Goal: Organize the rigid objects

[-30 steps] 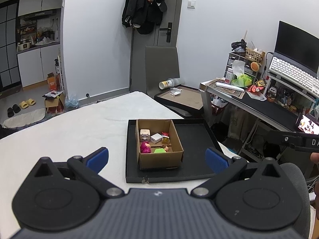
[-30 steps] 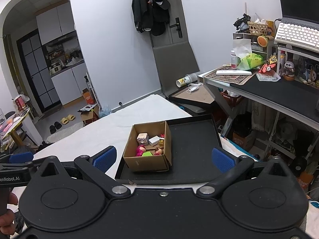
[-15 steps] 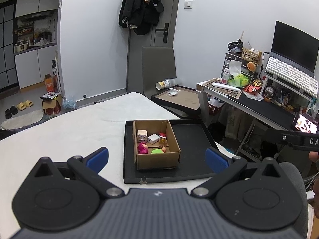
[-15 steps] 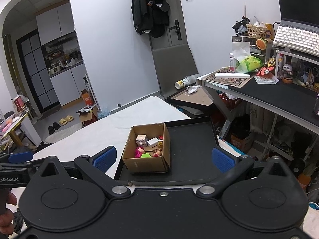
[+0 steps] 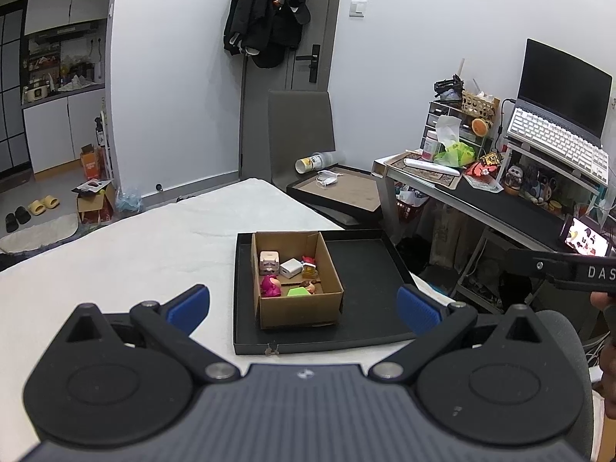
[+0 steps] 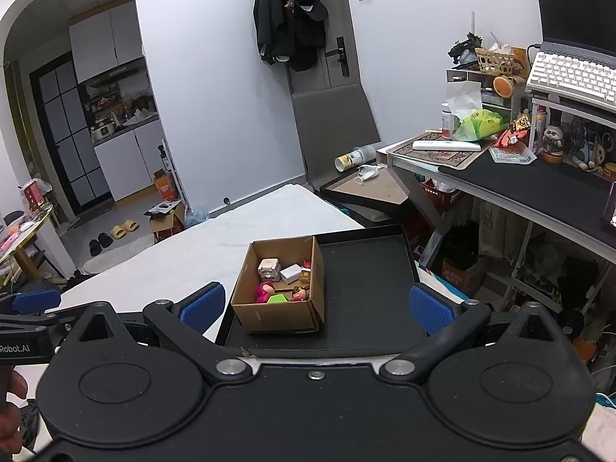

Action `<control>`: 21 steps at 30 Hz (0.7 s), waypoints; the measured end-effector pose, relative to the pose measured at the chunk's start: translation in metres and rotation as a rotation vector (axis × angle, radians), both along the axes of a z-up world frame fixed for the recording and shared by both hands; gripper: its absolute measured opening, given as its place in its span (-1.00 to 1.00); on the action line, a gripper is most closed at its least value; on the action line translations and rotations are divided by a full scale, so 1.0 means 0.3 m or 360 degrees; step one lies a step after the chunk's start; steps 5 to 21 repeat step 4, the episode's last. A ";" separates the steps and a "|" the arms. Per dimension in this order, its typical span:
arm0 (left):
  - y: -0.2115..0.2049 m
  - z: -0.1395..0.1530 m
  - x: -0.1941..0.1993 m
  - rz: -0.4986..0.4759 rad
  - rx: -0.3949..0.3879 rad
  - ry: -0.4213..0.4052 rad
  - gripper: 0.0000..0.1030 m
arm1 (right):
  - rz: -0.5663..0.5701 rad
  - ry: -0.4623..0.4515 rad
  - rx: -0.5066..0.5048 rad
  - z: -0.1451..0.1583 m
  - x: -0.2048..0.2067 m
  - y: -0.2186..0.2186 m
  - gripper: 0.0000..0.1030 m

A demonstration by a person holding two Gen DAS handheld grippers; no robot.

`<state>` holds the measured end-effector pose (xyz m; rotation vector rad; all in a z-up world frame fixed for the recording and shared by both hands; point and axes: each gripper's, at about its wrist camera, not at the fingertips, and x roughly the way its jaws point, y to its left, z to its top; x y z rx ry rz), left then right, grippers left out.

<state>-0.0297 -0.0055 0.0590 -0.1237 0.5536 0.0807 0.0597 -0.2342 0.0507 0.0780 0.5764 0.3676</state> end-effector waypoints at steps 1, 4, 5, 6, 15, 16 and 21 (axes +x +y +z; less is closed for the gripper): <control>0.000 -0.002 -0.002 -0.0001 0.0004 0.0001 1.00 | 0.0001 0.0001 -0.0001 -0.002 0.002 -0.001 1.00; -0.003 0.001 0.000 -0.0009 0.0018 0.0002 1.00 | -0.0005 0.0015 -0.0004 -0.008 0.009 0.000 1.00; -0.003 0.001 0.000 -0.0009 0.0018 0.0002 1.00 | -0.0005 0.0015 -0.0004 -0.008 0.009 0.000 1.00; -0.003 0.001 0.000 -0.0009 0.0018 0.0002 1.00 | -0.0005 0.0015 -0.0004 -0.008 0.009 0.000 1.00; -0.003 0.001 0.000 -0.0009 0.0018 0.0002 1.00 | -0.0005 0.0015 -0.0004 -0.008 0.009 0.000 1.00; -0.003 0.001 0.000 -0.0009 0.0018 0.0002 1.00 | -0.0005 0.0015 -0.0004 -0.008 0.009 0.000 1.00; -0.003 0.001 0.000 -0.0009 0.0018 0.0002 1.00 | -0.0005 0.0015 -0.0004 -0.008 0.009 0.000 1.00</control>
